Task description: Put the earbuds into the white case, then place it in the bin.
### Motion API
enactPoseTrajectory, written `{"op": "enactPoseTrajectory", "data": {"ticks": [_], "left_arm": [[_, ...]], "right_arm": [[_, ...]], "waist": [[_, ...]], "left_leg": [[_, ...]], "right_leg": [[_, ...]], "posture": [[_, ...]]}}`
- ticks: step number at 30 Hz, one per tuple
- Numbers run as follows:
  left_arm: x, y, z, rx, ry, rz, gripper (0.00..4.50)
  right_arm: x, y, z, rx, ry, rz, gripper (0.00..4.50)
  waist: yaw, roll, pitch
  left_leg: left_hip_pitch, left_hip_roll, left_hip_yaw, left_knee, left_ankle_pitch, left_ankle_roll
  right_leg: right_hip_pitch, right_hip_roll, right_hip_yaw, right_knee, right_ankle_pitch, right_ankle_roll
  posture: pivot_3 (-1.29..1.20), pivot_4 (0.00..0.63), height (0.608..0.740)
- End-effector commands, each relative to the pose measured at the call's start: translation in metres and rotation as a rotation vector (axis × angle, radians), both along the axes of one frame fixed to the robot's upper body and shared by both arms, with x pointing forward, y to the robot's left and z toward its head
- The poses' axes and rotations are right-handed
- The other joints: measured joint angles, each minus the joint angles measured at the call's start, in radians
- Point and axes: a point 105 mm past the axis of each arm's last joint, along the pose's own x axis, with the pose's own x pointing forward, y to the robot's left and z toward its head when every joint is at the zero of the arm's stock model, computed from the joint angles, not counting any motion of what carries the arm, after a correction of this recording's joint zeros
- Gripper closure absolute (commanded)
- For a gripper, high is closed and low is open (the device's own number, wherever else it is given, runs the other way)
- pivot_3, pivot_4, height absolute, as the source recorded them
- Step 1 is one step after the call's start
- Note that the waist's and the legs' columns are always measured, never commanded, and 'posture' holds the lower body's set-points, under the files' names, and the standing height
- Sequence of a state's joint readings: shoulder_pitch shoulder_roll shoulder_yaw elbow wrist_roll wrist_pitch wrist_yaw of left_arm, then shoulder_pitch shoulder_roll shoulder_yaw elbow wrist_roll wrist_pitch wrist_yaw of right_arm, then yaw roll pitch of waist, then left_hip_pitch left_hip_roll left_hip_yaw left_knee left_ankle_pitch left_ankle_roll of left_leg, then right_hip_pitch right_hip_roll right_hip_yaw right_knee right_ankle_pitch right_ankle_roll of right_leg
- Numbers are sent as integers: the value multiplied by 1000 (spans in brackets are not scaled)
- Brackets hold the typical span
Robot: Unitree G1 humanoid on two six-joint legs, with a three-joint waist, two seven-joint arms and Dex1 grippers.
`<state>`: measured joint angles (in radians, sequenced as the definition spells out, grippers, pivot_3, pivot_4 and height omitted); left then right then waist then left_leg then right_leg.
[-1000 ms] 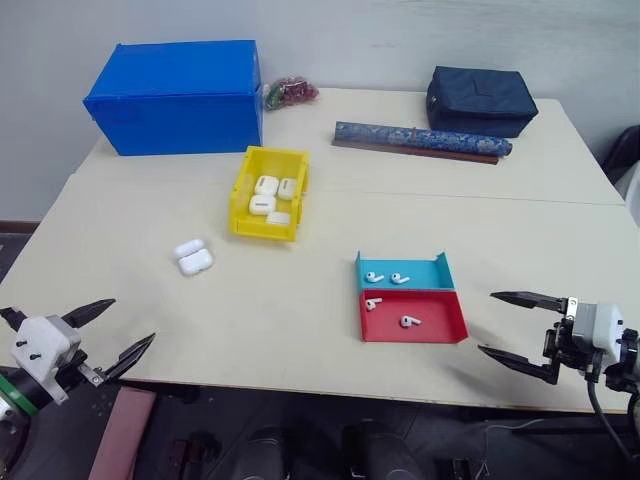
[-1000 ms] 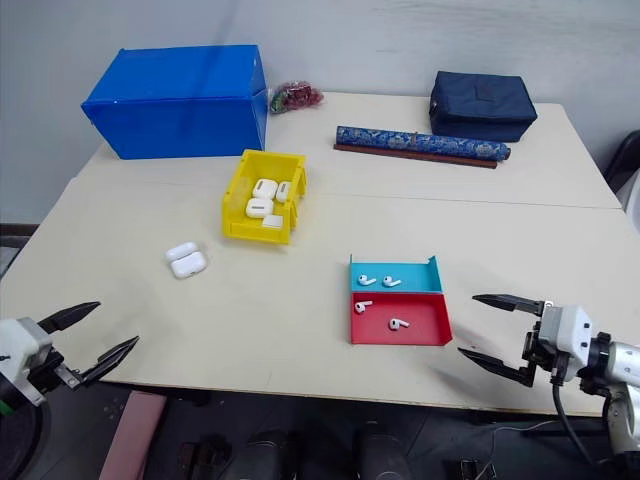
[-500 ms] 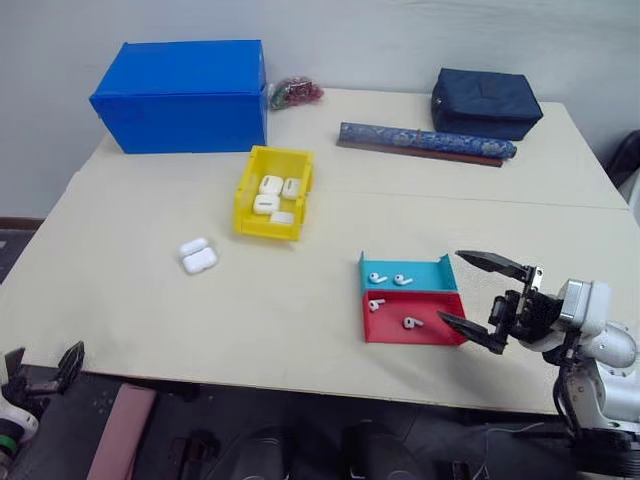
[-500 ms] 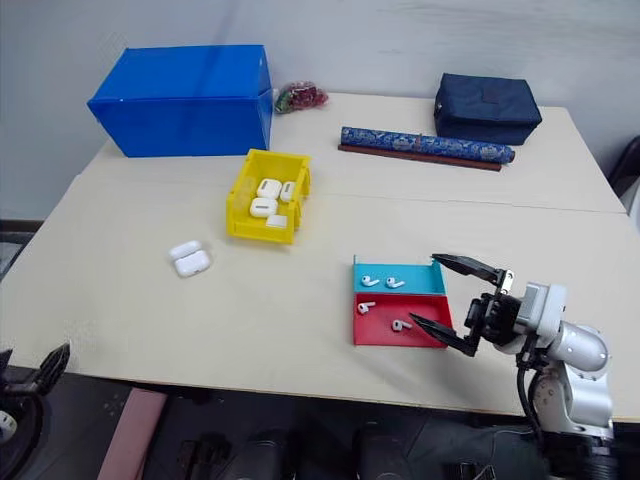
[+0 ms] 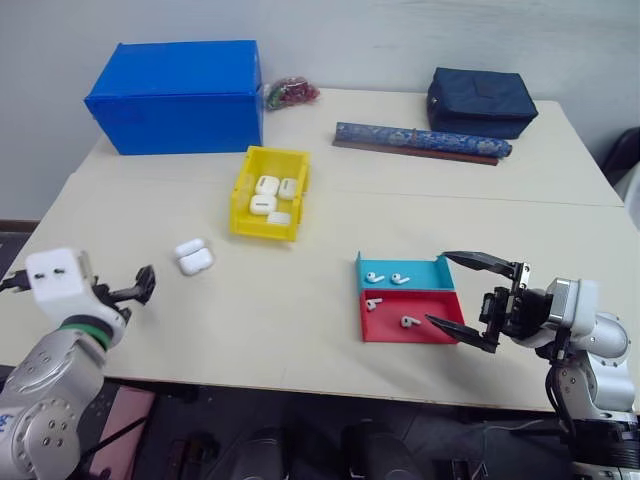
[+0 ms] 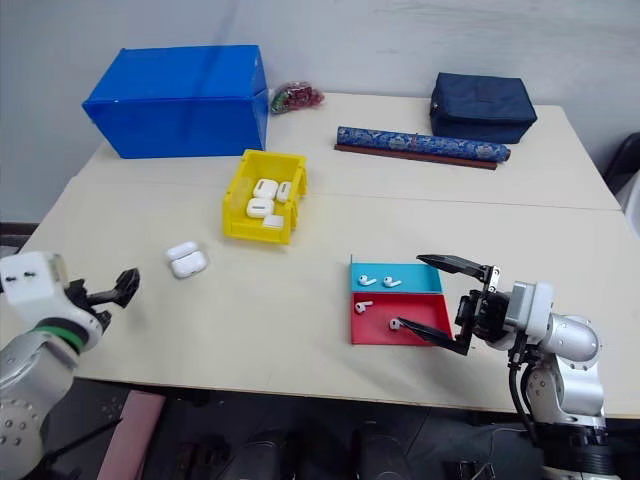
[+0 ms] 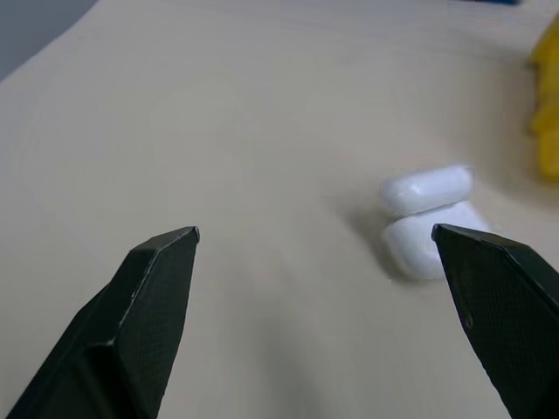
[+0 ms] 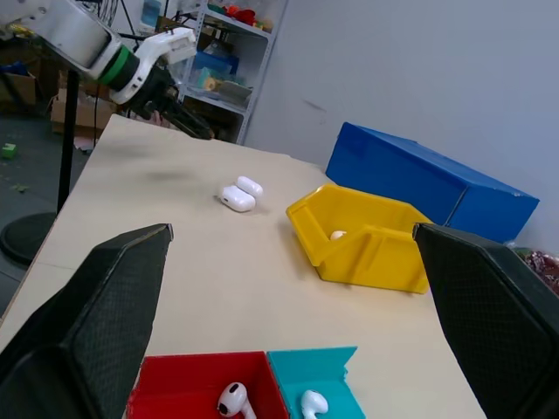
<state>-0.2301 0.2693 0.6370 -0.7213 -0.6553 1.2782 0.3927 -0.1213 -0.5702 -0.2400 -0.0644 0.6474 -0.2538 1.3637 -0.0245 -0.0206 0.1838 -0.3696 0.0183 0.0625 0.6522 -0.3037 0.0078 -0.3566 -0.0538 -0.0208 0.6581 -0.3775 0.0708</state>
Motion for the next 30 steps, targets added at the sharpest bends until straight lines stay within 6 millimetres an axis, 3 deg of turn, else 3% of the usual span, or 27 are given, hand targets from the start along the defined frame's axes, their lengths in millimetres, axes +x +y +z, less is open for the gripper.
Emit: {"op": "enactPoseTrajectory", "data": {"ticks": [1,7,15,23,30], "left_arm": [[12,-7,1,-26,44,83,22],[34,-36,-10,-64,109,73,22],[53,-59,-26,-81,157,66,22],[61,-64,-35,-70,181,81,22],[77,-68,-32,-79,167,71,22]], "right_arm": [[-4,2,11,-11,-24,4,0],[-6,7,19,-13,-22,-17,0],[-8,6,22,-11,-10,-48,0],[-16,0,14,2,9,-73,0],[-21,-1,9,10,16,-82,0]], "waist": [[3,-1,0],[0,-2,0],[18,-3,1],[28,-3,1],[29,-3,1]], "left_leg": [[0,0,0,0,0,0],[0,1,0,-1,1,-2],[-1,1,0,-1,1,-3],[-1,1,0,-1,1,-3],[-1,1,1,-1,1,-3]], "right_leg": [[0,0,0,0,0,0],[-1,2,1,0,0,0],[-1,2,1,-1,0,1],[-1,2,1,-2,0,1],[-1,2,1,-1,0,1]], "posture": [[0,150,740],[0,150,740],[0,150,740],[0,150,740],[0,150,740]]}}
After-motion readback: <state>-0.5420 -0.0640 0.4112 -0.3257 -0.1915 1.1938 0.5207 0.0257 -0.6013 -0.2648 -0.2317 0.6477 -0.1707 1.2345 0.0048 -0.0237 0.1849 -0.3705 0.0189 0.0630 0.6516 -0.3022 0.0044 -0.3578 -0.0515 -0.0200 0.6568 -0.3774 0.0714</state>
